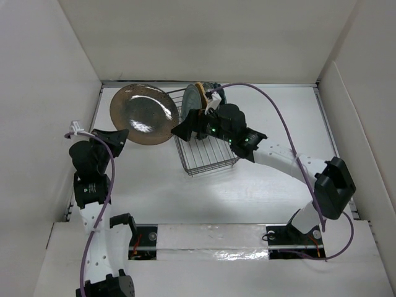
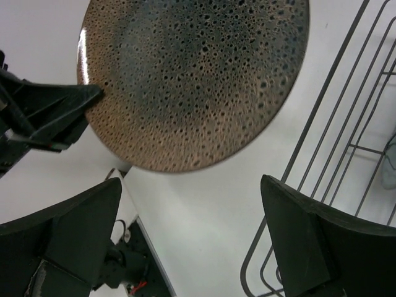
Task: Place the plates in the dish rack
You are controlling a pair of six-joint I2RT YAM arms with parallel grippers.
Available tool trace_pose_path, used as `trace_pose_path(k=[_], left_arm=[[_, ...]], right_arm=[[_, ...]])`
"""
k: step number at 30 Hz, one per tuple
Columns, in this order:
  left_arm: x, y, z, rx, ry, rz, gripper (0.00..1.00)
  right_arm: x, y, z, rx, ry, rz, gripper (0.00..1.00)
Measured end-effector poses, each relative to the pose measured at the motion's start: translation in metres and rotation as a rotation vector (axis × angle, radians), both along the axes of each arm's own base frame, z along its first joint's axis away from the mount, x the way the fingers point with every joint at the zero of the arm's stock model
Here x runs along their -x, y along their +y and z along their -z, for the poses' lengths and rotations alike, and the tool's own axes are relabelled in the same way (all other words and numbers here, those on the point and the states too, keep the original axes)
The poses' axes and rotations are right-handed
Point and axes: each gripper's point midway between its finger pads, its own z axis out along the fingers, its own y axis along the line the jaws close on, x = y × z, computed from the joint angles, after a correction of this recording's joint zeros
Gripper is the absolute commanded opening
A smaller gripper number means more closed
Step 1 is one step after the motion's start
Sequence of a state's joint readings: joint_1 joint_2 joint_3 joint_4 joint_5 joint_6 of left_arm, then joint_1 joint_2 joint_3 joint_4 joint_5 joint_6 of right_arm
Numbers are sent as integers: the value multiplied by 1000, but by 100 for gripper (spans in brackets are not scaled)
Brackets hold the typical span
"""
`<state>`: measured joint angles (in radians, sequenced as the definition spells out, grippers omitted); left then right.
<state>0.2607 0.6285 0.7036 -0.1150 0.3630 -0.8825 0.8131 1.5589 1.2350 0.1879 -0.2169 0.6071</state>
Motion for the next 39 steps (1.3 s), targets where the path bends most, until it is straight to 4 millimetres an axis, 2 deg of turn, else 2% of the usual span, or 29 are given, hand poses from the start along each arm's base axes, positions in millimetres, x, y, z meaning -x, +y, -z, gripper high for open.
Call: trace_pose_path(k=[5,8,12,15,16,17,19,20,22,23,25,26,27,29,30,34,39], left_arm=[[6,-28,-15,61,-24,123,0],[10,-42,-28,88,-55,186,0],[13,-52,-42,99,-101,235,0],[15,-55,-47,119,-112,254,0],[15,-57,-48,122,-116,261,0],[16,-58,-48,124,-120,270,0],[15,-59,-43,118,-119,277,0],[14,-58,-37,123,-108,272,0],[12,-56,-22,122,-77,264,0],[12,-57,-21,116,-80,273,0],[13,-58,-26,74,-112,285,0],[13,-59,-26,56,-117,291,3],[13,-59,-24,44,-114,297,24],[13,-60,-17,10,-98,312,39],[12,-60,-12,0,-85,316,50],[7,-59,0,-44,-54,328,60],[-2,-57,-1,-92,-55,340,66]], right_arm=[[-11,5,21,5,65,13,100],[-15,5,26,3,83,20,100],[-17,8,14,-59,63,9,97],[-15,10,5,-111,46,-7,86],[-14,11,2,-134,41,-11,80],[-14,12,0,-154,36,-15,56],[-10,13,-7,-208,49,-29,33],[-9,13,-13,-241,50,-36,16],[-9,12,-26,-297,44,-44,5],[-8,11,-29,-310,40,-46,0],[-6,9,-30,-333,66,-45,0],[-6,8,-30,-339,71,-43,0],[-6,7,-28,-337,75,-38,0],[-7,5,-25,-322,74,-24,0],[-9,4,-22,-306,70,-12,0],[-21,-9,-5,-198,74,56,0],[-62,-47,12,-57,72,211,0]])
